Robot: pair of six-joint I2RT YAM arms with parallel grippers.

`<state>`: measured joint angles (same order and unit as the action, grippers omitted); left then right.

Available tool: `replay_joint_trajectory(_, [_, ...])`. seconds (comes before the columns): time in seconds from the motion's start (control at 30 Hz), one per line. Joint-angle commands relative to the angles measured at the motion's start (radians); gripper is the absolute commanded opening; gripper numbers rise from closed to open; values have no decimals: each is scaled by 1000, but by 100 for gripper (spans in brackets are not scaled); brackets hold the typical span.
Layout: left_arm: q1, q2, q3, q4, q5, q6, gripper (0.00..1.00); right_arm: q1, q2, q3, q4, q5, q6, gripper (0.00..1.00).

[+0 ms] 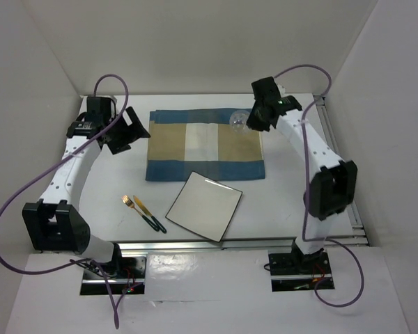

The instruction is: Set the dinner table for one person

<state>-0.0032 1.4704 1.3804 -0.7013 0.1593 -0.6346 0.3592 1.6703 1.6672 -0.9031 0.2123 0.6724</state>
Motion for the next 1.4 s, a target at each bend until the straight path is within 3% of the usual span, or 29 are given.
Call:
replay_joint_trajectory(0.0, [-3,-62,-3,43,51,13,100,-42,158,178,194,-14,-143,0])
replay_joint_trajectory(0.23, [-3,-73,6,8,149,50,100,-126,519,520,213,-34,-183,0])
replay_joint_trajectory(0.4, [-3,-73,-3,-3,160,59,100,-167,686,750,176,-77,-195,0])
replay_joint_trajectory(0.73, [-12,-64,-3,-30,129,79,100,-198,718,672,219,-113,-183,0])
replay_joint_trajectory(1.0, [-12,-45,0,-52,98,79,100,-198,727,698,83,-154,-165,0])
replay_joint_trajectory(1.37, [-12,-25,11,-63,98,79,100,-207,756,709,63,-125,-155,0])
